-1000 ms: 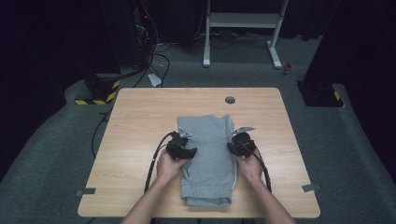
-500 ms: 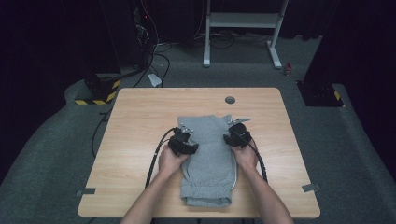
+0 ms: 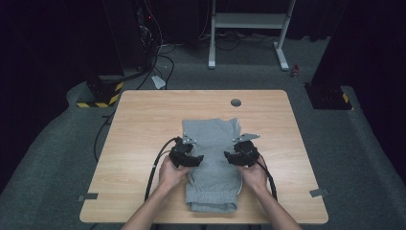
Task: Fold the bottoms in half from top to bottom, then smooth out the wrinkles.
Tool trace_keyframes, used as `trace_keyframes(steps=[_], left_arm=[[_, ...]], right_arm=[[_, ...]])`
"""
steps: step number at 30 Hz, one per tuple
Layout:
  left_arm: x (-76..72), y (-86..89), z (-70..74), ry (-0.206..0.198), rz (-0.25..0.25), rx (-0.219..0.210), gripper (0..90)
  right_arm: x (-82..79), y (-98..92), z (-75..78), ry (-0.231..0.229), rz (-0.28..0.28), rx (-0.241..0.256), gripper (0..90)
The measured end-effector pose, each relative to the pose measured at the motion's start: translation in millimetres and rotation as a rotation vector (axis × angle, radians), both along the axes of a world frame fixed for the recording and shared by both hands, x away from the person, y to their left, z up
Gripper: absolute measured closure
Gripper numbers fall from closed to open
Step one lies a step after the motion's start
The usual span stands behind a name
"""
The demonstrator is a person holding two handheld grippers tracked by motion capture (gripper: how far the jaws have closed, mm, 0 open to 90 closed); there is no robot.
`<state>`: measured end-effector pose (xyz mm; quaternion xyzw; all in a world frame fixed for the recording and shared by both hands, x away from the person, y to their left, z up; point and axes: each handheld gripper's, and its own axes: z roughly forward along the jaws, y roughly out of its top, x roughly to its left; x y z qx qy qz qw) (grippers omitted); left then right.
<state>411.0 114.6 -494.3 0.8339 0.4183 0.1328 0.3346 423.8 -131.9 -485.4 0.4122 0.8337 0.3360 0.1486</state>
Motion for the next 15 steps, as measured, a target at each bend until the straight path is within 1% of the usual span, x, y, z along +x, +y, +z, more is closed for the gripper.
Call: trace_keyframes(steps=[2, 3, 5, 6, 7, 9, 10, 11, 12, 14, 15], left_arm=[[-10.0, 1.4, -4.0, 0.006, -0.004, -0.001, 37.3], [-14.4, 2.4, -5.7, 0.003, -0.007, 0.003, 37.3], [-23.0, 3.9, -8.4, -0.004, -0.011, 0.006, 37.3], [-26.9, 3.9, -9.9, -0.001, -0.012, -0.002, 37.4], [-30.2, 3.3, -11.3, 0.002, -0.013, 0.004, 37.4], [-35.3, 2.1, -14.8, -0.008, -0.016, 0.033, 37.6], [-36.3, 1.8, -16.7, -0.008, -0.014, 0.035, 37.7], [-35.1, 2.3, -18.2, -0.002, -0.006, 0.012, 37.7], [-33.6, 2.7, -18.2, -0.005, -0.005, 0.012, 37.7], [-30.5, 1.4, -19.1, -0.009, 0.000, 0.004, 38.4], [-29.0, 1.0, -19.1, -0.014, 0.002, 0.010, 38.4]], right_arm=[[-10.1, 0.9, -3.9, 0.005, 0.009, 0.012, 45.5], [-13.8, 0.8, -6.0, 0.002, 0.018, 0.004, 45.0], [-21.4, 0.1, -10.1, 0.005, 0.019, -0.001, 44.6], [-24.9, -0.5, -12.0, 0.009, 0.023, 0.001, 44.4], [-28.8, -0.7, -13.5, 0.009, 0.022, -0.006, 44.3], [-35.2, -2.3, -15.8, 0.002, 0.030, -0.018, 44.3], [-37.3, -2.4, -17.3, -0.003, 0.033, -0.023, 44.2], [-38.2, -2.5, -18.9, -0.009, 0.038, -0.039, 44.0], [-38.0, -2.6, -20.9, -0.009, 0.034, -0.051, 43.9], [-35.5, -2.9, -22.3, 0.004, 0.028, -0.045, 43.9], [-33.9, -2.6, -22.8, 0.004, 0.025, -0.048, 43.9]])
